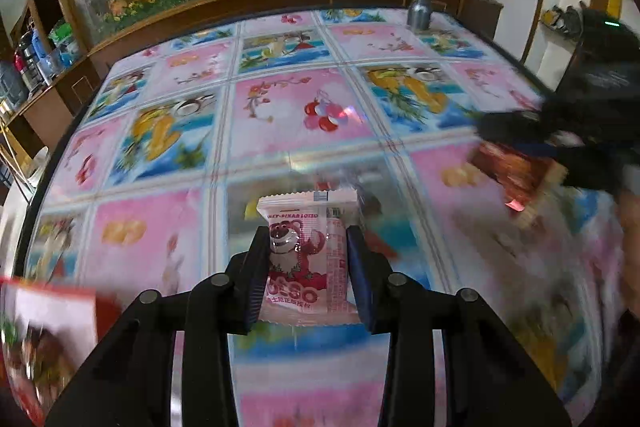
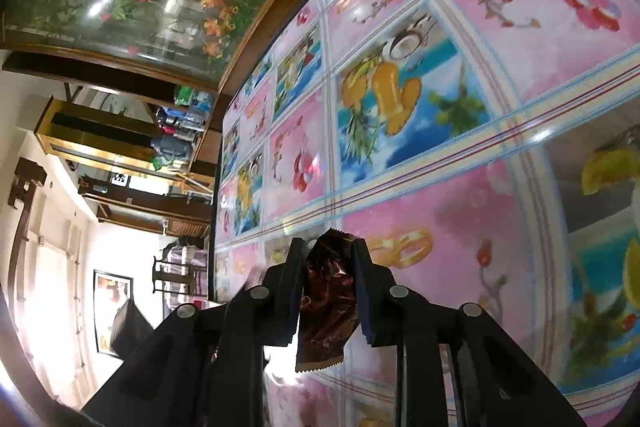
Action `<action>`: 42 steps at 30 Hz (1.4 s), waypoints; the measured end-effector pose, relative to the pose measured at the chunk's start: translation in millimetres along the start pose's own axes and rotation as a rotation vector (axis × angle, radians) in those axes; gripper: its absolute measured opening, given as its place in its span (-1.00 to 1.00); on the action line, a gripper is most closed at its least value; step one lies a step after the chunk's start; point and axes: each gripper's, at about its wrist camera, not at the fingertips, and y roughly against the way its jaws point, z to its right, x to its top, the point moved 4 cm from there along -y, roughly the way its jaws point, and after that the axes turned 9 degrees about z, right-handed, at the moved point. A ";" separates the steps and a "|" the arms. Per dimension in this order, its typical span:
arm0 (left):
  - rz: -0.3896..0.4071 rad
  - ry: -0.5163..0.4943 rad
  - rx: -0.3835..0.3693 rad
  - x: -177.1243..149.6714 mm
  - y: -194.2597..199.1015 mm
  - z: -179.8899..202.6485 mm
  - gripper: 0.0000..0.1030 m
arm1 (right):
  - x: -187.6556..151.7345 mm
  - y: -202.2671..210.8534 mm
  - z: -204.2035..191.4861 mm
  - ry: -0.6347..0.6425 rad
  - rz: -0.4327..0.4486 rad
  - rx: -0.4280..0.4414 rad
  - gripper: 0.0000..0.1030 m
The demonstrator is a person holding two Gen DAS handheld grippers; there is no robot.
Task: Organize snacks
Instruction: 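Carry the Lotso packet and brown chocolate to the red box and release both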
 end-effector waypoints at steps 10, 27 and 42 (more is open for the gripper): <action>0.111 0.054 0.086 -48.6 127.4 -61.0 -0.32 | -43.3 -28.1 -48.7 0.170 -0.055 0.028 -0.54; 0.156 0.219 0.401 -119.5 181.4 -200.7 -0.32 | -228.2 -134.2 -210.5 0.256 -0.204 0.416 -0.54; 0.123 0.282 0.487 -139.4 172.4 -243.5 -0.31 | -280.6 -162.0 -246.5 0.412 -0.251 0.437 -0.53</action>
